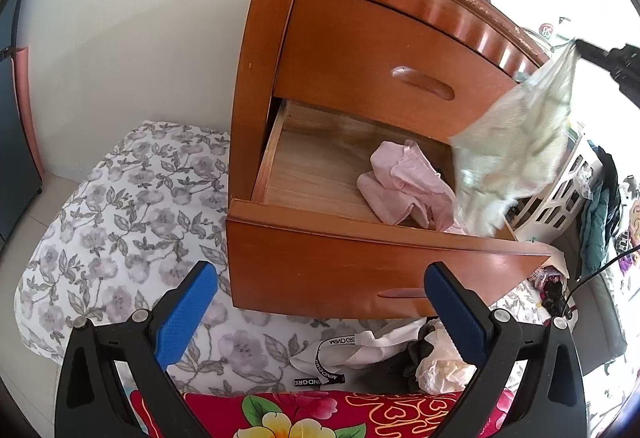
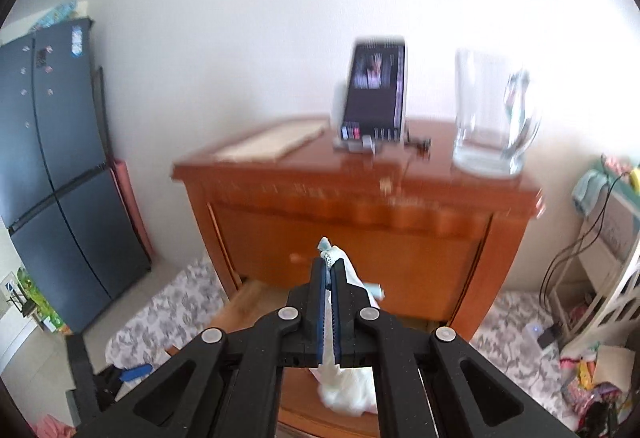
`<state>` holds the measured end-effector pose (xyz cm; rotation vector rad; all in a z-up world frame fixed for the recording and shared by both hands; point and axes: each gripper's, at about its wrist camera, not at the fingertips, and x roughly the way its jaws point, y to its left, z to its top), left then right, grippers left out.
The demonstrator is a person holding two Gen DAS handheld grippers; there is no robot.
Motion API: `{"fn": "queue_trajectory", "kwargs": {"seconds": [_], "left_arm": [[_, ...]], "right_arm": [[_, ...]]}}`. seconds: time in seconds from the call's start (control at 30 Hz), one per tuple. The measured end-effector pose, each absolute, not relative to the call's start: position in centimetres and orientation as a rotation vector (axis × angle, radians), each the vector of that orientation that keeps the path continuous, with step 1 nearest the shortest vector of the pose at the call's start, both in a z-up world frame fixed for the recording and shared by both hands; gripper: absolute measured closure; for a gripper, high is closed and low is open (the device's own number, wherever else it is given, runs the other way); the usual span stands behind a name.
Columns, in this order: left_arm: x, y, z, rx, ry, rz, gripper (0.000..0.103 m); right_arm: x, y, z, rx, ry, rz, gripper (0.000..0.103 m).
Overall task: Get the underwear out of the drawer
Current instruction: 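Lift the white lace garment out of the drawer toward the blanket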
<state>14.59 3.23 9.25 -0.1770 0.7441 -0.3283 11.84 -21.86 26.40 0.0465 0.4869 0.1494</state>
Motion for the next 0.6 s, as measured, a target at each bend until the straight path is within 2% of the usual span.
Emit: {"fn": "queue_trajectory", "kwargs": {"seconds": [0.27, 0.6], "left_arm": [[13.3, 2.9, 10.2, -0.162, 0.726, -0.33, 0.0], [11.9, 2.5, 11.0, -0.149, 0.72, -0.316, 0.0]], "right_arm": [[5.8, -21.3, 31.2, 0.026, 0.313, 0.182, 0.1], [-0.6, -20.4, 33.0, -0.035, 0.24, 0.215, 0.1]]}}
